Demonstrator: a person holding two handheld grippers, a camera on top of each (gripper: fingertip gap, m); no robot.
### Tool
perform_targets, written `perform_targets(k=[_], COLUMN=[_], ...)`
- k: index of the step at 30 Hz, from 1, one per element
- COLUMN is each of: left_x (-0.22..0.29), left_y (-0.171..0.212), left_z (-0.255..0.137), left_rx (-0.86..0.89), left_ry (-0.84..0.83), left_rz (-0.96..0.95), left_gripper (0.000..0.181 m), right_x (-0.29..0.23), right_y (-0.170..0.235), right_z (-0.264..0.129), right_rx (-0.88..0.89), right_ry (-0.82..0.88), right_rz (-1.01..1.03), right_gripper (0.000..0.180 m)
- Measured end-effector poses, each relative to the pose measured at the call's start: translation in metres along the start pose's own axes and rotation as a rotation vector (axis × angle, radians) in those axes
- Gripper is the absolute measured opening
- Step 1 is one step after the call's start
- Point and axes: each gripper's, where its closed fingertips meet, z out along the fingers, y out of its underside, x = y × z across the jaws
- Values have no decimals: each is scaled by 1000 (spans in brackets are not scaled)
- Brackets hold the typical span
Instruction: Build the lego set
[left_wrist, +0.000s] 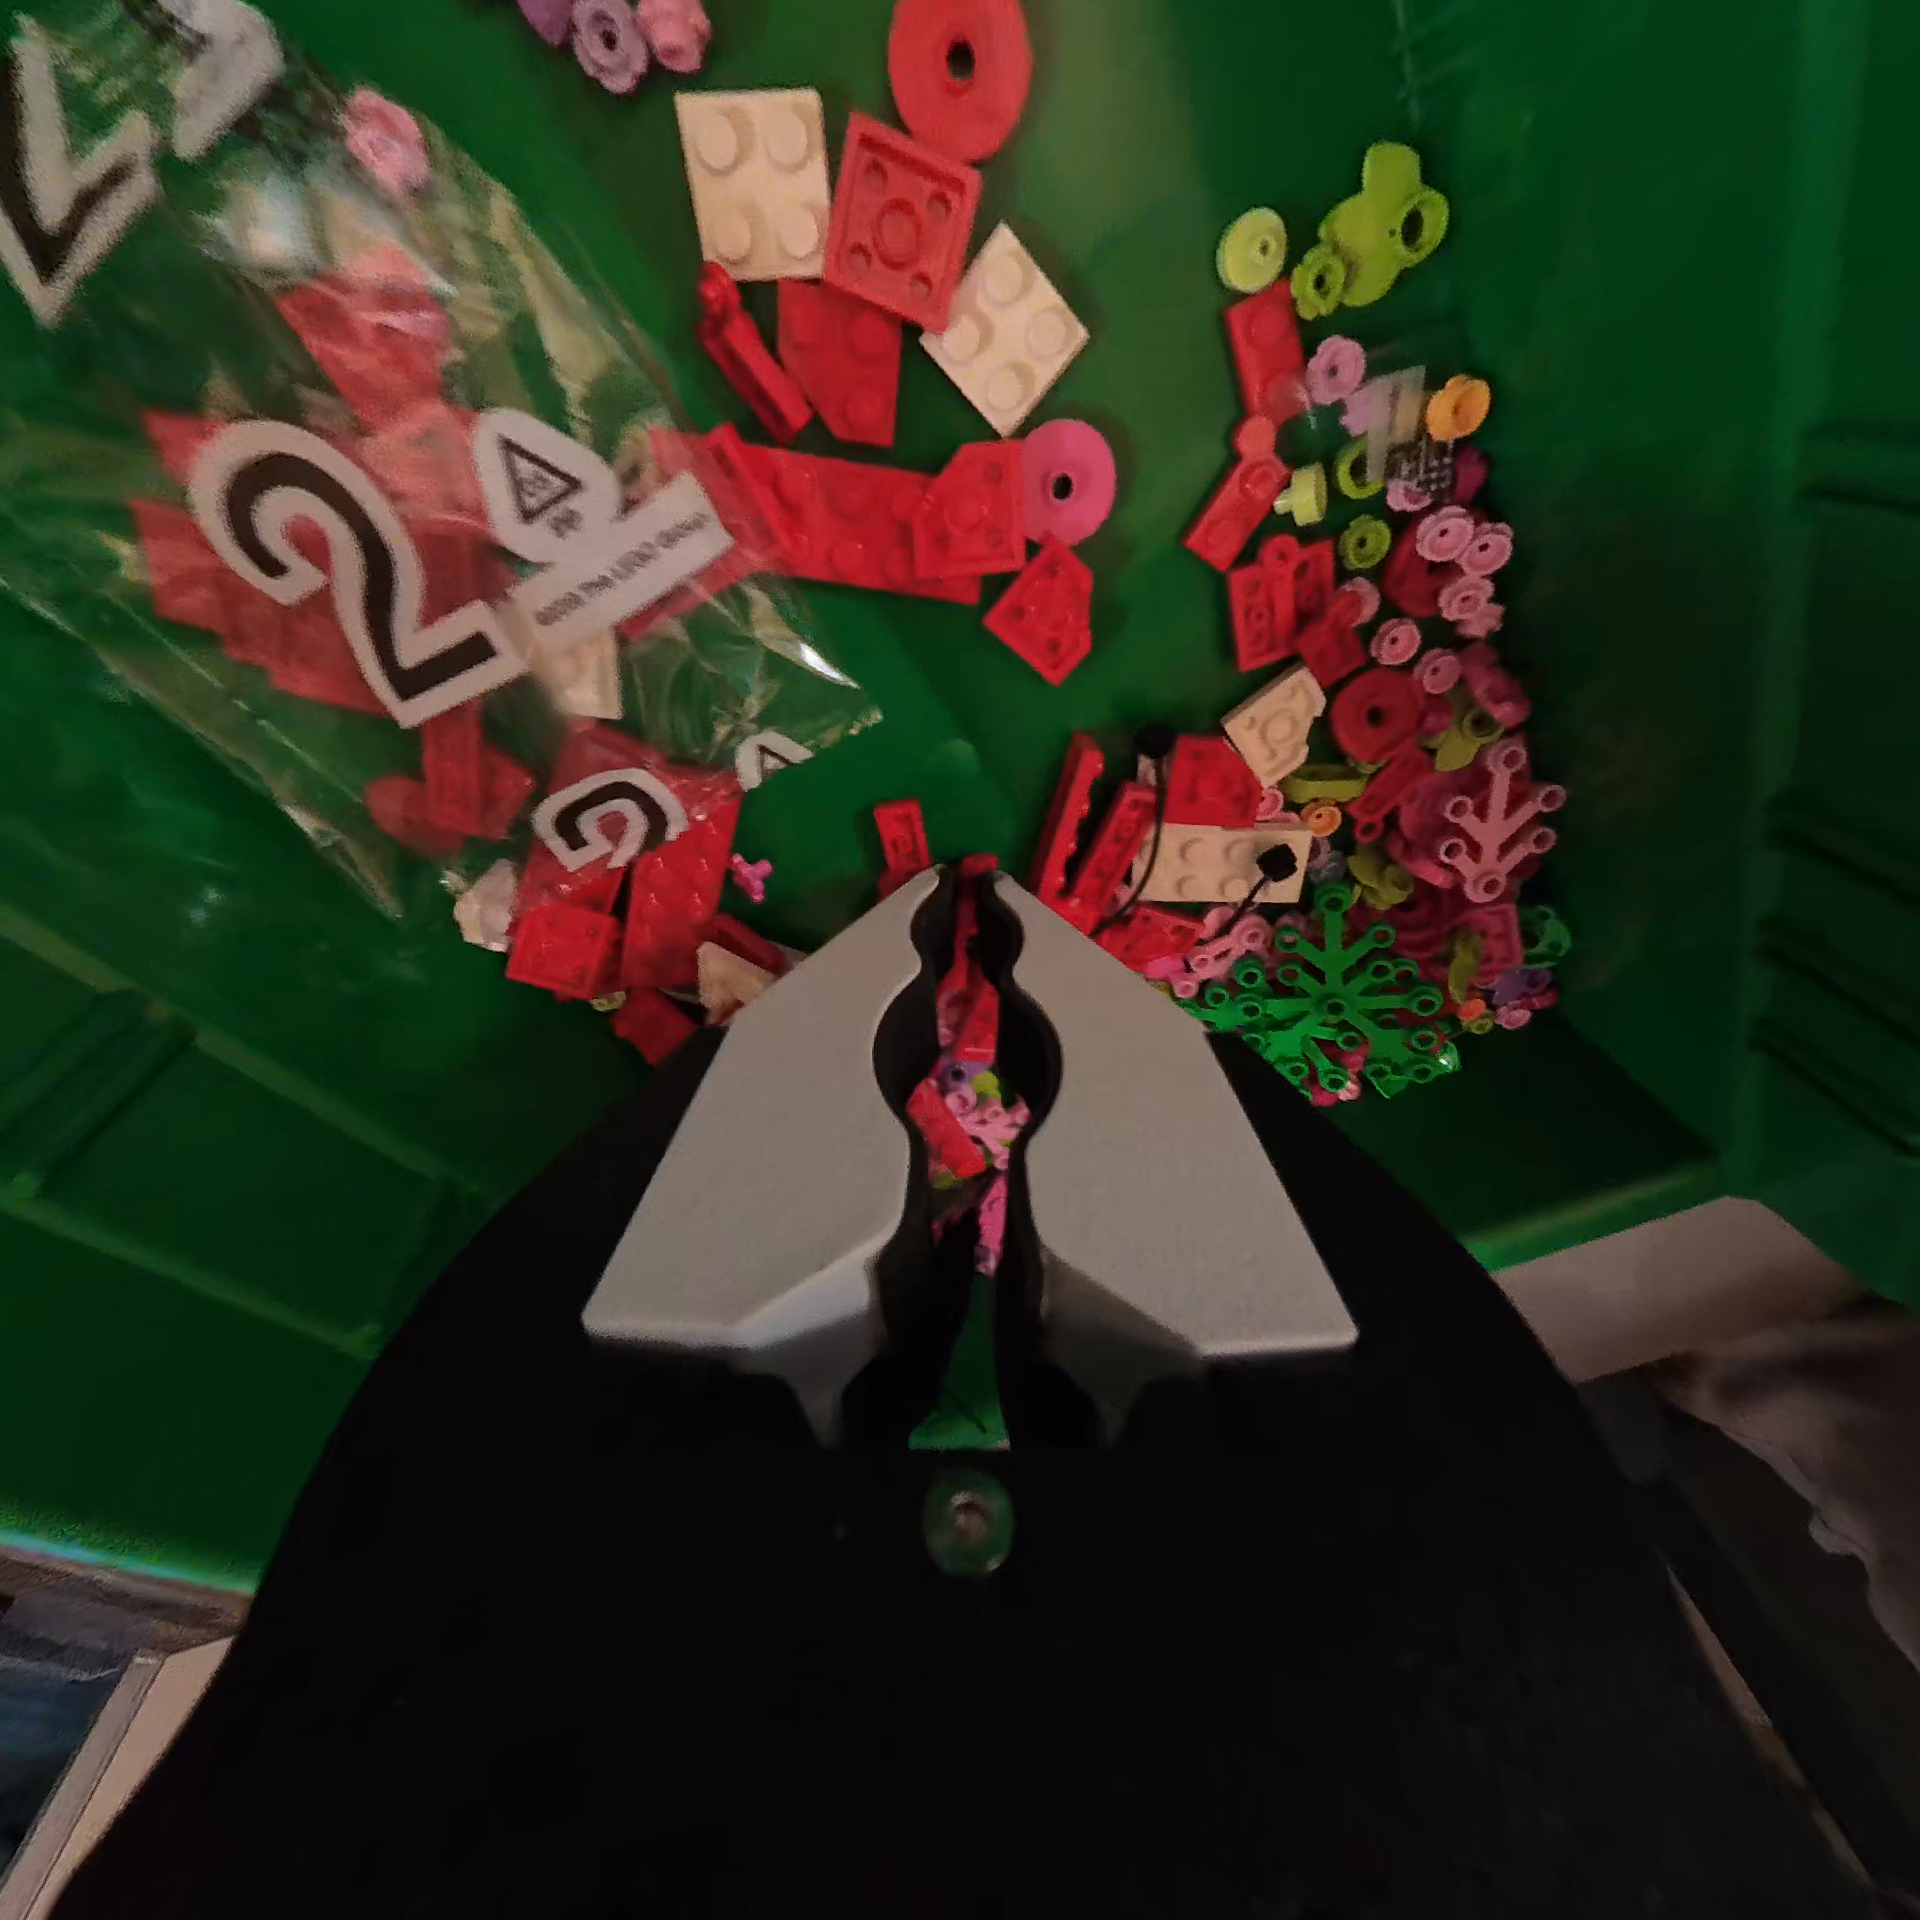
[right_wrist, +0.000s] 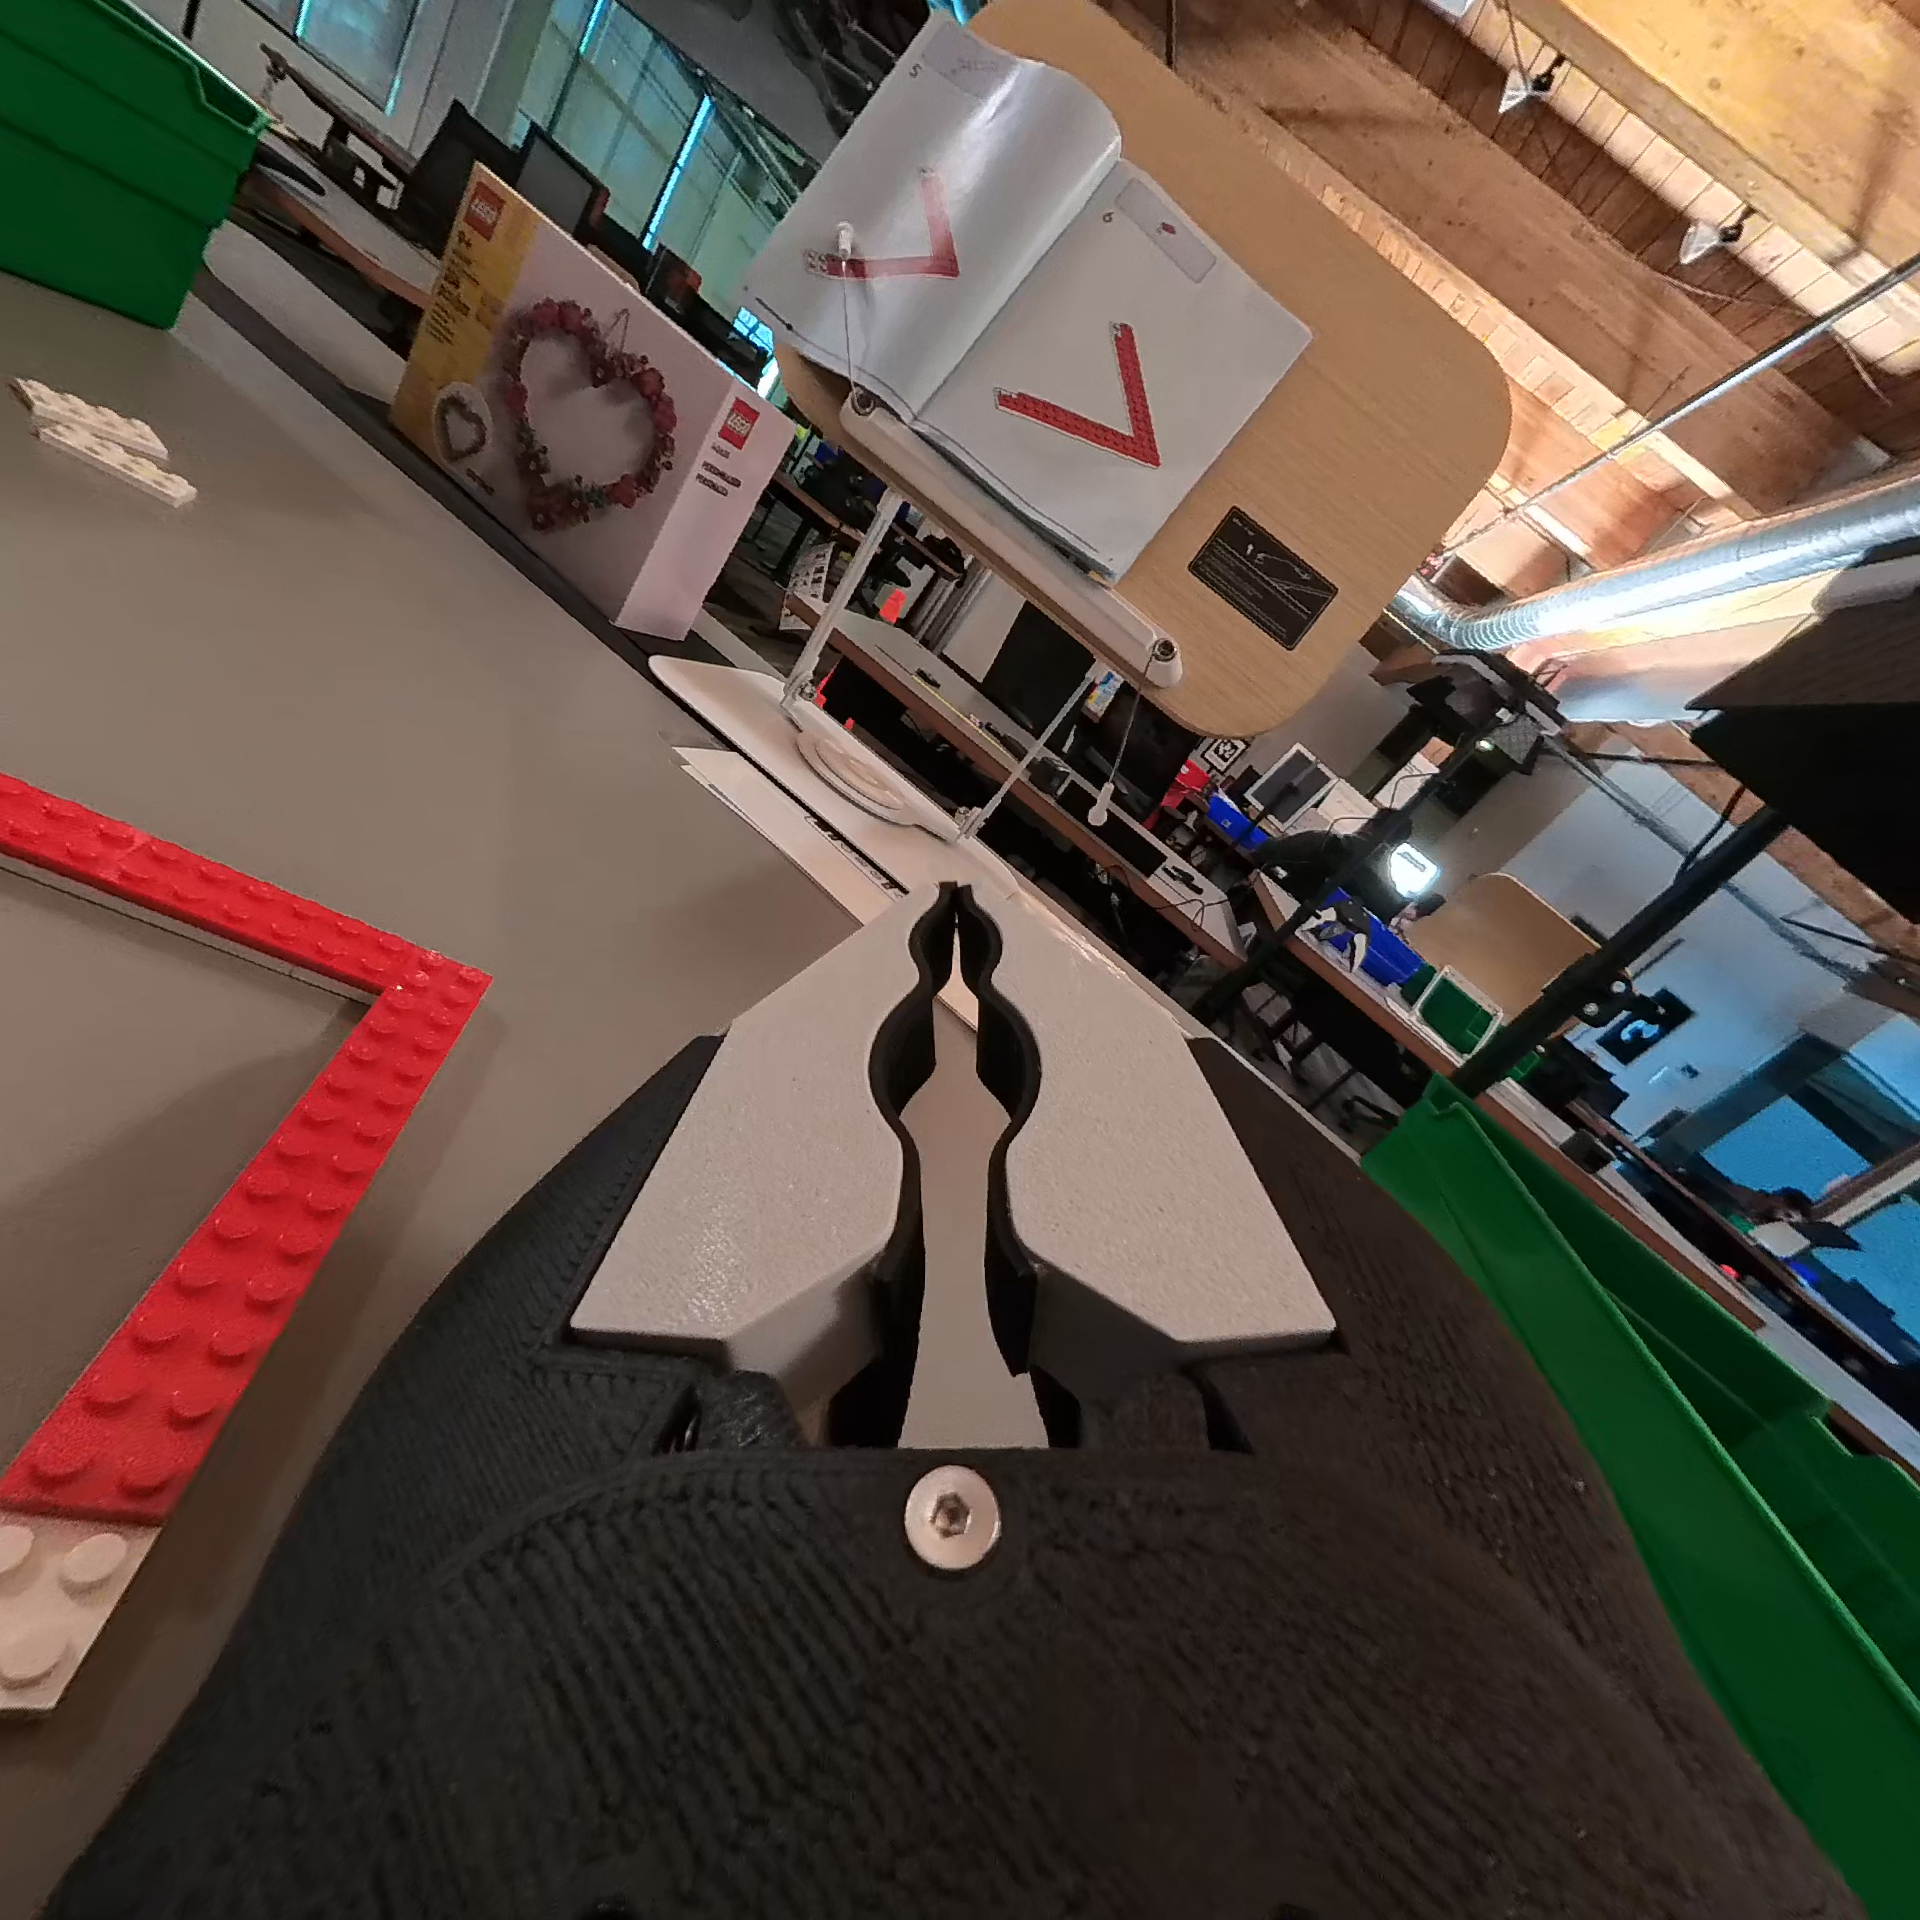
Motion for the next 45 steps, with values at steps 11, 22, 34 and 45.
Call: perform_targets(k=[11, 22, 34, 45], left_x=[38, 56, 53, 30], left_y=[-57, -52, -57, -65], left_z=[-33, -12, -2, -5], left_rx=[373, 264, 264, 292], left_ry=[5, -15, -6, -140], left_rz=[379, 586, 608, 628], left_gripper=[17, 15, 14, 3], right_x=[-4, -10, -11, -11], right_y=[5, 9, 11, 12], right_z=[3, 6, 6, 6], right_rx=[-37, -74, -82, -85], right_ry=[-8, -22, -22, -23], right_rz=[-39, -89, -96, -100], right_gripper=[0, 0, 0, 0])
